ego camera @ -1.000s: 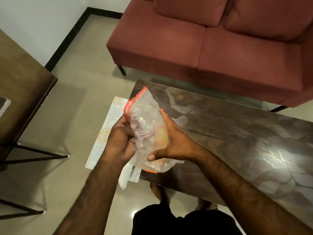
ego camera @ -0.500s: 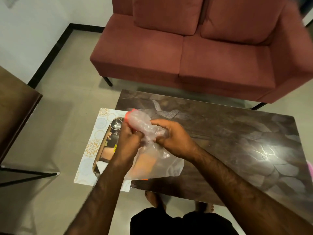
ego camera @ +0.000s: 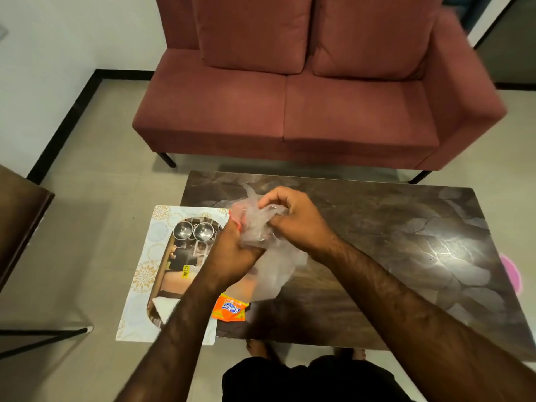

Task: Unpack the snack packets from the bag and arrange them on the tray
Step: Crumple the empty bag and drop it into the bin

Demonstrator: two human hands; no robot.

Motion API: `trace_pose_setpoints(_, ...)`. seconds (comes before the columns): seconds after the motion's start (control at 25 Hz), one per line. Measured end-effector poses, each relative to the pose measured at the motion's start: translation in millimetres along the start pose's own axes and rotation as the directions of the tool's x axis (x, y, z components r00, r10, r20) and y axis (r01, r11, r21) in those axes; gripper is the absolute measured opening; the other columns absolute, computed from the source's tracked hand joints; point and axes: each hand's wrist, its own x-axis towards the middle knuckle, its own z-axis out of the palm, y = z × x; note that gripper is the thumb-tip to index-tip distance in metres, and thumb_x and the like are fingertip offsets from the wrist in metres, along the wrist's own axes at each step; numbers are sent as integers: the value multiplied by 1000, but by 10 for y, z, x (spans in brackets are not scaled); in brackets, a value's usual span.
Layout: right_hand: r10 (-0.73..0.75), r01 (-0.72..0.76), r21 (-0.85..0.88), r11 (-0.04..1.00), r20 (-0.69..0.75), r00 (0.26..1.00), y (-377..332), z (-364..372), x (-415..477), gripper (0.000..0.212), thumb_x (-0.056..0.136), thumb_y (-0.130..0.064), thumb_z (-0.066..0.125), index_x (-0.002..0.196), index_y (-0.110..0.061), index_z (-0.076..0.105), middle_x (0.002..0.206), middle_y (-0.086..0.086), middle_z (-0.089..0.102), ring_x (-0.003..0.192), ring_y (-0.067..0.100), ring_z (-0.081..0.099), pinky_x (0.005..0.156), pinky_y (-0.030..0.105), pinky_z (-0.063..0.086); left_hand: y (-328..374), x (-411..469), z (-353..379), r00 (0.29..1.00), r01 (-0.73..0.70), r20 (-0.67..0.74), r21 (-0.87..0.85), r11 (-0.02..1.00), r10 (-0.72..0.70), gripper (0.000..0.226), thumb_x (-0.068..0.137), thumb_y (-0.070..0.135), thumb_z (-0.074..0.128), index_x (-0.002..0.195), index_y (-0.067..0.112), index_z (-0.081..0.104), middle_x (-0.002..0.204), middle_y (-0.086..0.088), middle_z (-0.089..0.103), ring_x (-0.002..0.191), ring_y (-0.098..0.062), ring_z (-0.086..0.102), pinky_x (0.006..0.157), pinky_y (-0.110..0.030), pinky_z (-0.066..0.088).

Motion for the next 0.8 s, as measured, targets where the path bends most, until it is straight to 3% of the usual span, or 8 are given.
trace_pose_setpoints(0.08, -26, 25, 13, 1000, 49, 998, -14, -63, -24, 37, 91, -3, 72, 126, -15, 67, 127, 3, 68, 115, 18, 66, 90, 30, 59, 19, 42, 31, 994, 70, -68, -227, 971, -88, 38, 99, 10, 64, 126, 36, 60, 106, 9, 76, 97, -17, 76, 57, -38, 63)
trace_pose_setpoints(0.2, 10, -12, 16, 1000, 82, 997, 29, -200, -123, 75, 89, -27, 83, 153, -29, 45, 156, -1, 47, 141, 15, 49, 103, 26, 49, 72, 120, 25, 981, 58, -148, -407, 912, -128, 24, 101, 1, 56, 120, 13, 65, 94, 0, 78, 87, -17, 77, 63, -29, 61)
trace_pose_setpoints(0.32, 102, -108, 34, 994, 151, 983, 102, -307, -204, 105, 84, -33, 87, 164, -42, 21, 172, -2, 25, 155, 20, 31, 123, 46, 38, 163, 185, 93, 944, 108, -194, -580, 808, -266, 16, 99, -3, 57, 104, 8, 68, 80, -3, 76, 72, -19, 75, 58, -34, 62)
trace_pose_setpoints(0.4, 89, -112, 81, 990, 248, 965, 135, -314, -236, 117, 81, -25, 90, 166, -43, 12, 174, -2, 20, 157, 22, 32, 124, 50, 39, 216, 236, 194, 919, 136, -198, -653, 745, -341, 19, 98, -5, 56, 113, -1, 67, 99, -18, 74, 89, -33, 73, 77, -48, 64)
trace_pose_setpoints(0.48, 20, -56, 121, 991, 284, 959, 180, -290, -247, 124, 77, -19, 93, 167, -42, 10, 172, -9, 22, 153, 16, 38, 120, 41, 47, 248, 289, 295, 915, 140, -200, -658, 740, -351, 21, 95, -11, 55, 106, -1, 69, 102, -21, 73, 94, -38, 71, 87, -53, 59)
trace_pose_setpoints(0.6, -30, 18, 66, 998, 191, 981, 201, -268, -246, 108, 78, -31, 93, 162, -48, 28, 161, -18, 30, 136, -4, 45, 83, 8, 56, 267, 307, 412, 945, 137, -181, -537, 832, -273, 26, 95, -12, 52, 96, 4, 72, 84, -7, 77, 81, -26, 75, 67, -37, 63)
trace_pose_setpoints(0.64, -39, 31, 58, 998, 136, 990, 209, -265, -241, 92, 80, -34, 90, 157, -47, 40, 157, -13, 37, 131, -5, 47, 76, 8, 56, 276, 302, 462, 960, 140, -139, -513, 847, -243, 24, 96, -10, 51, 101, -1, 72, 88, -10, 77, 83, -27, 75, 63, -34, 62)
trace_pose_setpoints(0.8, -59, 67, 58, 996, -129, 990, 319, -360, -182, 34, 89, -21, 83, 121, -12, 77, 127, 9, 67, 120, 19, 64, 100, 35, 56, 303, 289, 605, 990, 141, 45, -498, 856, -137, 37, 91, -14, 54, 122, 1, 66, 112, -16, 74, 103, -30, 73, 82, -38, 63)
